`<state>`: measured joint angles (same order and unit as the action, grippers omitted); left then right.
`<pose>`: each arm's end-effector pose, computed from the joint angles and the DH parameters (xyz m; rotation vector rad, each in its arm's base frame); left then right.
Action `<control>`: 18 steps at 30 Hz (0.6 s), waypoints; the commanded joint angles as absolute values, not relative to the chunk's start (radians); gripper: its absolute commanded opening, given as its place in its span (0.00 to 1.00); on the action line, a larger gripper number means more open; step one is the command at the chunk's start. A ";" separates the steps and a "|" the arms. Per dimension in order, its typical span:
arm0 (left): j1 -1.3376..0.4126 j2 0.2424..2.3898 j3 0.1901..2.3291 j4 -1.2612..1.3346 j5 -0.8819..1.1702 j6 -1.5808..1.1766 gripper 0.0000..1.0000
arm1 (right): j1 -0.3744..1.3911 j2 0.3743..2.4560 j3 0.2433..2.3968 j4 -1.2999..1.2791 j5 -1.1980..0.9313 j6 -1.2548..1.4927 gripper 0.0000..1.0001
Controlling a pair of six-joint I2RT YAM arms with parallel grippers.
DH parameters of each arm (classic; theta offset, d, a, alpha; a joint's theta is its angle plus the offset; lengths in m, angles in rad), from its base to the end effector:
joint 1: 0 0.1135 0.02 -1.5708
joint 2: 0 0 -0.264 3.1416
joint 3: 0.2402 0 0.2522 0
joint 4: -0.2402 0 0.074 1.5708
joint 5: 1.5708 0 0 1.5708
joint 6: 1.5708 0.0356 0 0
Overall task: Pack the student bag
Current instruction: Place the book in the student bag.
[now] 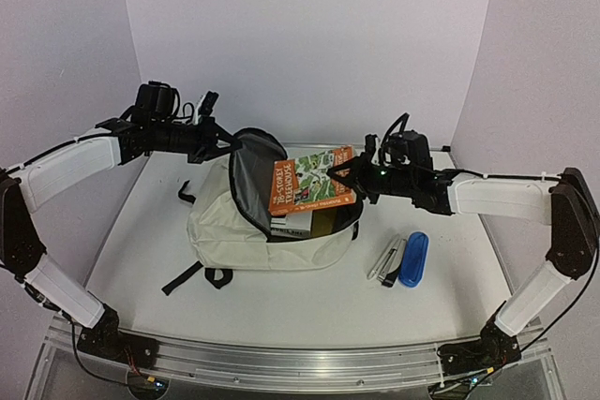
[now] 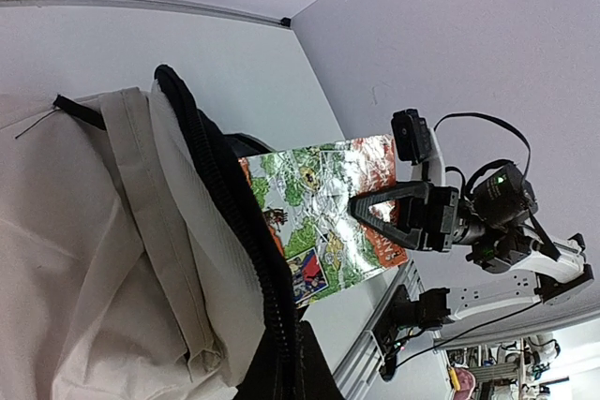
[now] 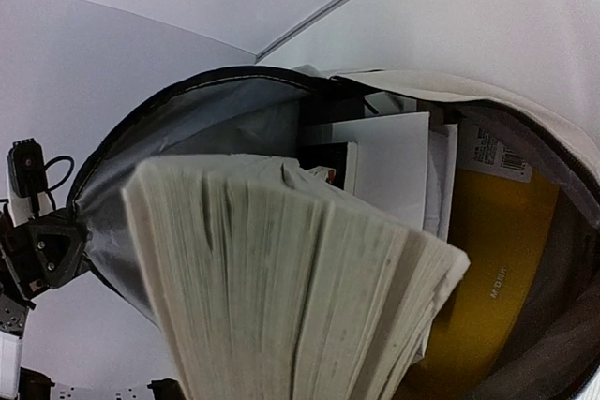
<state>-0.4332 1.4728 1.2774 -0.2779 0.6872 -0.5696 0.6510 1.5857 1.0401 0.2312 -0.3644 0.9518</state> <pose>0.2959 -0.1617 0.3413 0.3213 2.1673 -1.3005 0.2838 0.2322 0.2685 0.0371 2.1341 1.3750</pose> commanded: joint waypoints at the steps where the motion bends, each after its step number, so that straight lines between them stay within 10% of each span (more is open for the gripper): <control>1: -0.428 1.400 1.363 -0.218 0.712 -0.534 0.00 | 0.660 1.599 1.091 0.370 -0.306 0.991 0.00; 18: -0.428 1.365 1.408 -0.213 0.712 -0.512 0.00 | 0.664 1.695 1.085 0.372 -0.321 1.041 0.00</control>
